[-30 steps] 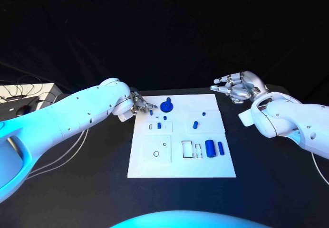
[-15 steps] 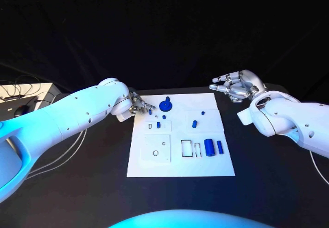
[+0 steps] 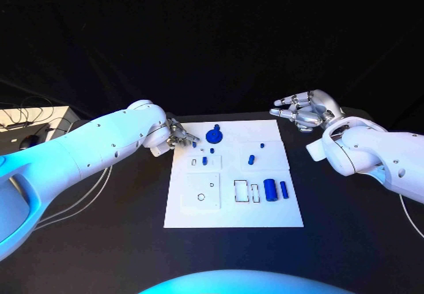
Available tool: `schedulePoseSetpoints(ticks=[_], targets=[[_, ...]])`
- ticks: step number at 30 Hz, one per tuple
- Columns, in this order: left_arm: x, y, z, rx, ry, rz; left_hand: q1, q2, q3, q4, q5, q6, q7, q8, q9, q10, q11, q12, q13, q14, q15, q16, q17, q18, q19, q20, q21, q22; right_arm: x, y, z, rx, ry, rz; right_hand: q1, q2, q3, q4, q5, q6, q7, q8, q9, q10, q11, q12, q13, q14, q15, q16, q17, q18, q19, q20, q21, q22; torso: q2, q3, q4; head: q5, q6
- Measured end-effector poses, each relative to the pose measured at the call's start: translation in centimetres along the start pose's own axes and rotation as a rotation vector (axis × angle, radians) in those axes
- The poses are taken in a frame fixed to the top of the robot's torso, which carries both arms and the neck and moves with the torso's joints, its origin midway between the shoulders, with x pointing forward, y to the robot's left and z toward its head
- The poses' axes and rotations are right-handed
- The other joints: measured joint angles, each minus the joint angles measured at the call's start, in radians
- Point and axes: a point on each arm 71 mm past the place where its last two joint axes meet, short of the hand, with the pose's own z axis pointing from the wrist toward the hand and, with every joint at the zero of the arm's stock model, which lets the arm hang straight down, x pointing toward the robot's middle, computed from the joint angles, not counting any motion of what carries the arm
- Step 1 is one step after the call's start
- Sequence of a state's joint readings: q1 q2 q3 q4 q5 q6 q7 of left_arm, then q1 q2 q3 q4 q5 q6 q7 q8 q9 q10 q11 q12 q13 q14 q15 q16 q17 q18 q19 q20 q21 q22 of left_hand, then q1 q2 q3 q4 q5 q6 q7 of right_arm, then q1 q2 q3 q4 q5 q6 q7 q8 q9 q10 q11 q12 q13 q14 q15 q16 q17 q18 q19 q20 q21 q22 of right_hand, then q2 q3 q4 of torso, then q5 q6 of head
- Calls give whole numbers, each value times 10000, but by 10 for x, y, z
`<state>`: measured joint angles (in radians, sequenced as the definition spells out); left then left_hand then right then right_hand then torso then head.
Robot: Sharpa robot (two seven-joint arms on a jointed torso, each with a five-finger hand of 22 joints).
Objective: Assemble the parts on the task board
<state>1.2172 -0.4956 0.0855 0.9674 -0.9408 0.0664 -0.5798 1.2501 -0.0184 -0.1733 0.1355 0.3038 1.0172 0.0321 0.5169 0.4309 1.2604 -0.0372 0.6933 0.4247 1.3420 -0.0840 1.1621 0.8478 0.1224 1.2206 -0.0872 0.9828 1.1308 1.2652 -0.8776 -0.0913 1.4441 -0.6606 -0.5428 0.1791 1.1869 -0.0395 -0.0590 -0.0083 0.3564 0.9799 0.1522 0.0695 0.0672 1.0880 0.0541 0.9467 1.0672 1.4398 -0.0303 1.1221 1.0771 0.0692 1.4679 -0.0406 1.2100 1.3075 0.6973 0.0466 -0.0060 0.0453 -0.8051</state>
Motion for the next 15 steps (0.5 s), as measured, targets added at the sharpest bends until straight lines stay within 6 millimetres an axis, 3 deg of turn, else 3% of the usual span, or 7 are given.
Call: schedulePoseSetpoints(ticks=[3, 15], targets=[[0, 0, 0, -9, 16, -15, 107, 107, -7, -103, 14, 36, -36, -27, -15, 0, 0, 0, 1, -1, 0, 27, 24, -158, 0, -1, 0, 22, 0, 0, 0, -1, 1, 0, 0, 0, 0, 0, 0, 0, -1, 0, 0, 0, 0, 0, 0, 0, 0, 0, 0, 0, 0, 0, 0, -1, 0, 0, 0, 2, 4], [2, -1, 1, 48, 150, -77, 211, 211, -74, -202, 36, 58, -15, -83, -41, -1, 0, -41, 11, -1, 0, 26, 56, -157, -1, -1, 0, 64, 0, 0, 0, -5, 3, -1, 0, 0, 0, 0, 0, -39, 7, 0, 0, 1, 1, 0, 0, 0, 0, 0, -2, 0, 0, 0, 0, -2, 1, 0, -12, 15, 2]])
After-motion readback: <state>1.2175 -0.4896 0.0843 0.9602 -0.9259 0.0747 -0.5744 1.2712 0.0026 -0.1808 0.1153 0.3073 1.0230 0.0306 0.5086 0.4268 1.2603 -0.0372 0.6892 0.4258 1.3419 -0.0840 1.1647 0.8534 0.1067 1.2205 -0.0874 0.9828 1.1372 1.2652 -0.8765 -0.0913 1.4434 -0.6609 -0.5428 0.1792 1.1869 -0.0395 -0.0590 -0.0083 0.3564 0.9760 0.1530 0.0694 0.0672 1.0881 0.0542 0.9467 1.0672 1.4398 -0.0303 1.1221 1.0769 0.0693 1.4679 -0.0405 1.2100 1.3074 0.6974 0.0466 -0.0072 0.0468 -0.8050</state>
